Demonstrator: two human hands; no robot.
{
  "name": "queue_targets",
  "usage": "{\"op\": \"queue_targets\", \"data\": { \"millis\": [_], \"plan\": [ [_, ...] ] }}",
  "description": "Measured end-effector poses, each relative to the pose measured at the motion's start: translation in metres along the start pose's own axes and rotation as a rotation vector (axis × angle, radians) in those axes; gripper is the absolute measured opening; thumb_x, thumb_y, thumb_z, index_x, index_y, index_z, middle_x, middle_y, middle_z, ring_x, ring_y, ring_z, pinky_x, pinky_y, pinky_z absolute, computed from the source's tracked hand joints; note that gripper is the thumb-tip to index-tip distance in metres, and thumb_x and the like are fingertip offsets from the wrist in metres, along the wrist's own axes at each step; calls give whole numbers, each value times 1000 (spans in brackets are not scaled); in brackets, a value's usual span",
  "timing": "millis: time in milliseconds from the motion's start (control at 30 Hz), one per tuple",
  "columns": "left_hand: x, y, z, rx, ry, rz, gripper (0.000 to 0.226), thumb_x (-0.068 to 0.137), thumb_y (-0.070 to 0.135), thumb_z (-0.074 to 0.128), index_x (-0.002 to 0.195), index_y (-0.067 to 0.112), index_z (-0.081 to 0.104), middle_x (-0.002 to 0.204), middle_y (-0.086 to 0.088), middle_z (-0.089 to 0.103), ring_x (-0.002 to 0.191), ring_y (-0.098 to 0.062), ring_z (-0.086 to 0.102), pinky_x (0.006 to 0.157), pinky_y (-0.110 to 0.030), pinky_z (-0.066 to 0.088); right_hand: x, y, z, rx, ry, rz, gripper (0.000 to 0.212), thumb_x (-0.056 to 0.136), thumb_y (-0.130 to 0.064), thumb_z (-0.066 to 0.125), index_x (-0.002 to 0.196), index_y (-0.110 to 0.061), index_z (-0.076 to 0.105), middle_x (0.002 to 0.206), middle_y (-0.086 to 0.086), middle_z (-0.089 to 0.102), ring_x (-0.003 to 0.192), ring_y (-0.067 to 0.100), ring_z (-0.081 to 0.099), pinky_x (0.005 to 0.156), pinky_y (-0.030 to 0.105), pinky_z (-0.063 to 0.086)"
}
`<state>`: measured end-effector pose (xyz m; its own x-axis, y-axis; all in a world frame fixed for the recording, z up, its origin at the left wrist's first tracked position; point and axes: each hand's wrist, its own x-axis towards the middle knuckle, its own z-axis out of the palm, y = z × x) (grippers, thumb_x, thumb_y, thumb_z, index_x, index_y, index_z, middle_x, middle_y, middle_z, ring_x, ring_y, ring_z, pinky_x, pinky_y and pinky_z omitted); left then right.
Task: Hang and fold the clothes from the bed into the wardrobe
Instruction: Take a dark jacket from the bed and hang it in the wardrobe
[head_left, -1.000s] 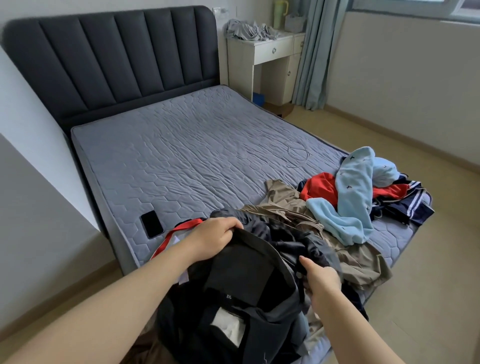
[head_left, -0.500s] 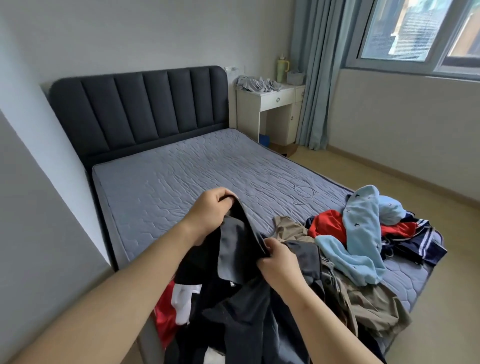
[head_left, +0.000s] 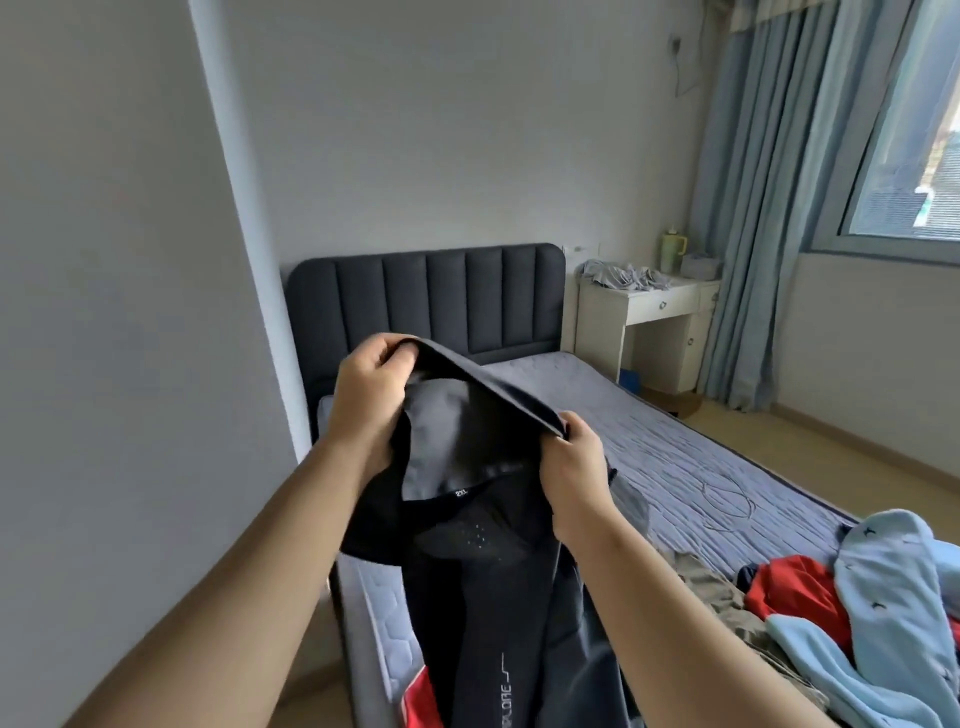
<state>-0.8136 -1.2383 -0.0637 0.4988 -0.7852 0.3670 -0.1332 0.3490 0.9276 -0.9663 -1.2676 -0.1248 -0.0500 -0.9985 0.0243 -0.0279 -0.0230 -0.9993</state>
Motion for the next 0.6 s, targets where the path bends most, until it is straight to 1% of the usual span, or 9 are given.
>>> {"op": "queue_targets", "data": {
  "millis": [67, 133, 200, 300, 367, 433, 500, 567, 600],
  "plan": [
    [11, 19, -26, -30, 91, 77, 24, 92, 8, 50, 75, 21, 62, 75, 2, 61, 69, -8, 57, 68, -22, 47, -2, -31, 25, 67, -24, -105, 19, 89, -9, 42, 83, -8, 59, 70, 5, 56, 67, 19, 47, 58, 29, 36],
    [18, 40, -55, -31, 192, 176, 23, 91, 8, 51, 76, 22, 61, 76, 3, 61, 73, -9, 56, 70, -23, 46, -9, -60, 52, 138, -59, -206, 22, 89, -12, 47, 73, -18, 61, 65, 0, 56, 64, 15, 47, 56, 28, 37],
    [24, 58, -86, -23, 298, 304, 23, 90, 9, 51, 76, 24, 61, 75, 7, 61, 70, -3, 56, 68, -18, 45, -20, -84, 82, 220, -115, -279, 25, 87, -15, 49, 68, -23, 62, 60, -4, 55, 62, 11, 46, 56, 27, 37],
    [26, 74, -122, 125, 415, 492, 15, 89, 12, 51, 80, 22, 59, 75, 15, 58, 66, 8, 53, 66, -10, 42, -33, -103, 117, 330, -203, -327, 32, 87, -15, 49, 63, -29, 64, 56, -12, 57, 56, 3, 49, 51, 19, 41],
    [23, 76, -143, 266, 493, 544, 9, 89, 14, 52, 85, 20, 57, 75, 20, 56, 67, 9, 53, 66, -6, 39, -41, -104, 137, 353, -261, -309, 33, 87, -14, 47, 61, -28, 63, 56, -12, 57, 55, 2, 50, 51, 17, 42],
    [12, 68, -162, 392, 528, 498, 5, 89, 18, 56, 86, 22, 56, 76, 22, 56, 69, 4, 53, 65, -4, 38, -51, -97, 152, 327, -295, -265, 30, 87, -11, 46, 62, -21, 59, 59, -6, 54, 59, 7, 47, 53, 21, 40],
    [-3, 55, -177, 468, 504, 382, 9, 83, 28, 65, 80, 26, 56, 75, 19, 60, 72, 0, 56, 65, -10, 42, -59, -85, 161, 290, -331, -212, 26, 88, -11, 46, 65, -17, 57, 61, -3, 54, 61, 10, 47, 54, 22, 39],
    [-22, 39, -190, 510, 506, 261, 15, 74, 35, 72, 73, 28, 58, 71, 17, 64, 73, -1, 59, 64, -18, 45, -68, -70, 164, 260, -399, -157, 26, 88, -11, 46, 69, -17, 62, 61, -5, 60, 60, 8, 52, 53, 20, 44],
    [-32, 32, -195, 533, 525, 213, 16, 71, 36, 73, 71, 28, 59, 68, 17, 64, 72, -1, 60, 62, -20, 46, -74, -62, 164, 245, -431, -135, 24, 88, -11, 47, 72, -15, 64, 64, -4, 61, 62, 9, 54, 56, 22, 46]
  ]
}}
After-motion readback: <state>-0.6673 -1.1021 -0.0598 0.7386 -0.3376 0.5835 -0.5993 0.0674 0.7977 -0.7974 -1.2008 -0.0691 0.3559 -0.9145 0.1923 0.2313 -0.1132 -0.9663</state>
